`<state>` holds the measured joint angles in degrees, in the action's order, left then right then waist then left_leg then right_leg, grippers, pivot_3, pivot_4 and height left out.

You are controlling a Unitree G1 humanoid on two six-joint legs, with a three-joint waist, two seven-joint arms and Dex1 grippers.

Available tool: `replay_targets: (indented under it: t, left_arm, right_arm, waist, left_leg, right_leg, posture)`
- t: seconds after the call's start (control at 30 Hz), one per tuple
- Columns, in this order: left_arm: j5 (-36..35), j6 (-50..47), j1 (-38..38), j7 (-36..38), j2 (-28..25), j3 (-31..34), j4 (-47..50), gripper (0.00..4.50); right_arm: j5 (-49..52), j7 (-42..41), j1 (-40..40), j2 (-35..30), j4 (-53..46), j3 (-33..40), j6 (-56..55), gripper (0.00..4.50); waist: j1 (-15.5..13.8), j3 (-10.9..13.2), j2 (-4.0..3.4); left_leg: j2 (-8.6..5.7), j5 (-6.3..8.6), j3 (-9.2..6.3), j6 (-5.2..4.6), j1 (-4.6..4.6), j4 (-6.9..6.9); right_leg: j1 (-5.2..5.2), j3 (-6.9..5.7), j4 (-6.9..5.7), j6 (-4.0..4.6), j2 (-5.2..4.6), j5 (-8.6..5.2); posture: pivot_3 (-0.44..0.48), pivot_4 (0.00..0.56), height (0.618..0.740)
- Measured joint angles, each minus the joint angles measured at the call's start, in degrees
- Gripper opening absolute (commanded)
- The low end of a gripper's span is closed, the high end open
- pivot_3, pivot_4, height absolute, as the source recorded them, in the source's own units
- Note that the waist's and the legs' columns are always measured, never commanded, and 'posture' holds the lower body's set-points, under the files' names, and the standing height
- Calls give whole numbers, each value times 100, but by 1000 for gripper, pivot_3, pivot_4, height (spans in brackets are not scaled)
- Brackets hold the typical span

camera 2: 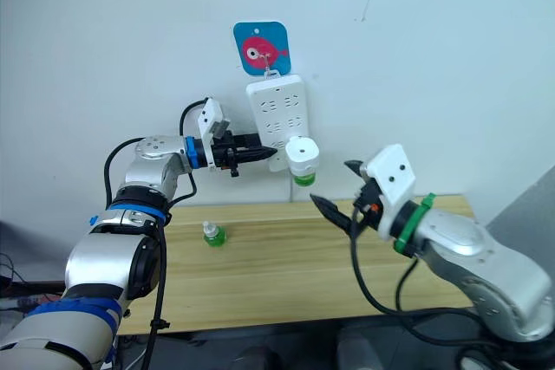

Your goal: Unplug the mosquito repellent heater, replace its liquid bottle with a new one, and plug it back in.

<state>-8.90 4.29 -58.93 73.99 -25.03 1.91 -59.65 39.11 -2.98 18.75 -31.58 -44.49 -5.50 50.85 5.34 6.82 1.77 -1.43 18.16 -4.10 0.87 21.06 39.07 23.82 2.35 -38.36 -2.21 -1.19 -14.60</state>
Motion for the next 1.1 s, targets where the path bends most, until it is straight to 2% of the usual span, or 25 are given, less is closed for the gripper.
replay_targets:
  t: [0.23,0.57,0.83,1.1]
  left_arm:
    - [-28,-296,223,-34,-11,86,473,1279]
    - [-7,-527,360,-161,-65,102,746,1279]
    - [-8,-572,435,-216,-158,145,787,1279]
    - [-104,-575,467,-190,-89,131,869,1279]
  right_arm:
    - [-1136,1115,343,1381,469,-857,393,4500]
    - [-1892,1129,735,2372,1353,-1098,334,4500]
    - [-2099,856,891,2607,1614,-1060,353,4500]
    - [-2068,449,944,2493,1218,-781,845,4500]
  waist:
    - [38,1,-1]
    - [141,1,-2]
    - [251,4,-6]
    - [247,4,-6]
  left_leg:
    - [-4,-6,1,10,17,2]
    - [-9,-10,0,15,8,12]
    - [-8,-19,-11,26,-3,18]
    - [-12,-18,-24,26,8,11]
  right_leg:
    - [34,6,-36,0,-3,0]
    - [31,7,-54,1,-3,0]
    - [21,-1,-66,11,0,7]
    - [26,-6,-58,11,-2,7]
  posture:
    - [-208,127,730]
    - [-196,124,730]
    - [-186,123,730]
    - [-185,123,730]
